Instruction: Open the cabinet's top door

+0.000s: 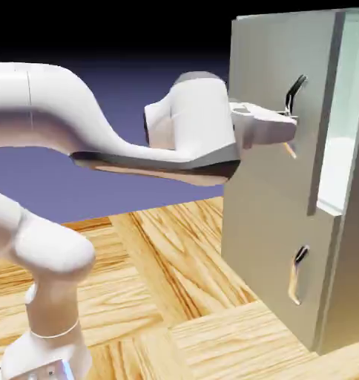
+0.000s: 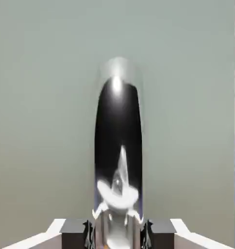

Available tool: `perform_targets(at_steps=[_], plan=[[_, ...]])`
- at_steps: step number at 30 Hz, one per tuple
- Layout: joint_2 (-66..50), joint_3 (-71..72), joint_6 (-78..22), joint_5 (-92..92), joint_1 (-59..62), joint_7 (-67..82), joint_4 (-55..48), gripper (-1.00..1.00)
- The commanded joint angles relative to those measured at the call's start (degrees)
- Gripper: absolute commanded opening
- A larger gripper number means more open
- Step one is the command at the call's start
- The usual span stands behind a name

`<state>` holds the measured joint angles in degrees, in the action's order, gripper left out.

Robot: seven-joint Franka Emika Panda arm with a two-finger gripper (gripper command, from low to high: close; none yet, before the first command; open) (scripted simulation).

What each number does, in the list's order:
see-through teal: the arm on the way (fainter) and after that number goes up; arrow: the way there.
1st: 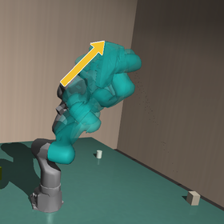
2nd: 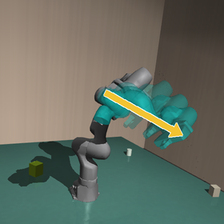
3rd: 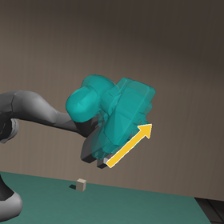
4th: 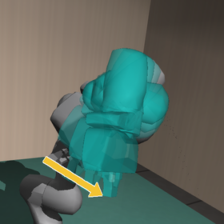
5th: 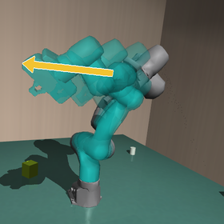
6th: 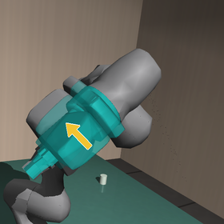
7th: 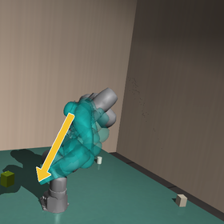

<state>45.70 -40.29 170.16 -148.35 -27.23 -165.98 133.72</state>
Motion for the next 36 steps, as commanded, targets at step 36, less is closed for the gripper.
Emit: perform_targets(at_steps=[36], plan=[[38.07, 50.46, -24.53, 78.50, 34.45, 43.01, 33.09, -1.00]])
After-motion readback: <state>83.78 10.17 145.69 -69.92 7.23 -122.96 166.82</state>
